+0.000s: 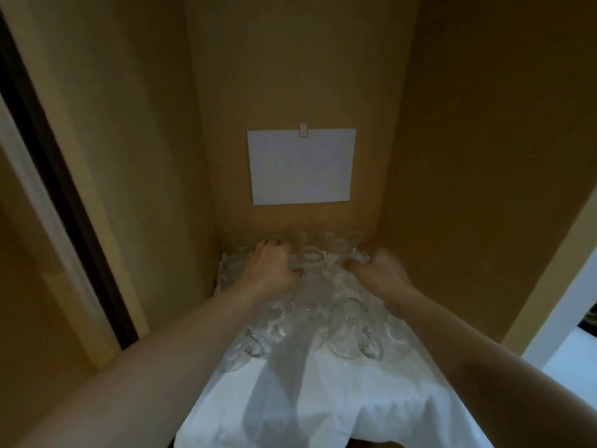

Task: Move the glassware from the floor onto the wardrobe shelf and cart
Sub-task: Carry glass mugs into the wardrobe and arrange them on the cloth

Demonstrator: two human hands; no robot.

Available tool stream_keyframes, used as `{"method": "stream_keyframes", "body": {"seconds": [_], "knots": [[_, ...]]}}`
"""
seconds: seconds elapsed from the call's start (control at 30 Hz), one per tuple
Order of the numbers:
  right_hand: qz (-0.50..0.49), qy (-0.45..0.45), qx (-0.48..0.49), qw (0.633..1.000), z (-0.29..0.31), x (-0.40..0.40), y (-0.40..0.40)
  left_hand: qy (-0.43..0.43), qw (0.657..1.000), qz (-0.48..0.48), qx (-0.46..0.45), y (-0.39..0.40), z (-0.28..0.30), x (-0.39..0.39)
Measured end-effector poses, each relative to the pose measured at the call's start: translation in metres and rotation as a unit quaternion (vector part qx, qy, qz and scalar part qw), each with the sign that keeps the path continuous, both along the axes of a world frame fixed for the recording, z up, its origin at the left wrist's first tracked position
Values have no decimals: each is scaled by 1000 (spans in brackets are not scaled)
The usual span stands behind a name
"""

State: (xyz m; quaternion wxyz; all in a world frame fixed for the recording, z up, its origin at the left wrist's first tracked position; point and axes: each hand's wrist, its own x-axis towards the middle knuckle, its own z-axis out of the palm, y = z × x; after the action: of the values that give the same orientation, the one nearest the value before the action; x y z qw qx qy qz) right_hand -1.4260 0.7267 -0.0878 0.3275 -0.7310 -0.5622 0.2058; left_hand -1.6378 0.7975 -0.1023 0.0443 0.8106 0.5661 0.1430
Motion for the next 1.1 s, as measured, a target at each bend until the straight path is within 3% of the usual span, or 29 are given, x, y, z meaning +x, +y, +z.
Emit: {"method": "stream_keyframes", "body": {"seconds": [0.17, 0.23, 0.63, 0.9, 1.1], "knots": [[76, -73, -17, 994, 10, -38, 43, -125, 985, 77, -96, 26, -1, -28], [95, -75, -22, 992, 9, -47, 66, -154, 978, 99, -95, 40, -4, -33], [229, -167, -55, 957, -10, -71, 225, -123, 958, 232, -117, 153, -23, -59], [342, -344, -61, 872, -40, -108, 304, -88, 946, 275, -147, 218, -60, -54], [373, -329, -102, 862, -59, -117, 325, -109, 947, 256, -163, 236, -77, -42]]}}
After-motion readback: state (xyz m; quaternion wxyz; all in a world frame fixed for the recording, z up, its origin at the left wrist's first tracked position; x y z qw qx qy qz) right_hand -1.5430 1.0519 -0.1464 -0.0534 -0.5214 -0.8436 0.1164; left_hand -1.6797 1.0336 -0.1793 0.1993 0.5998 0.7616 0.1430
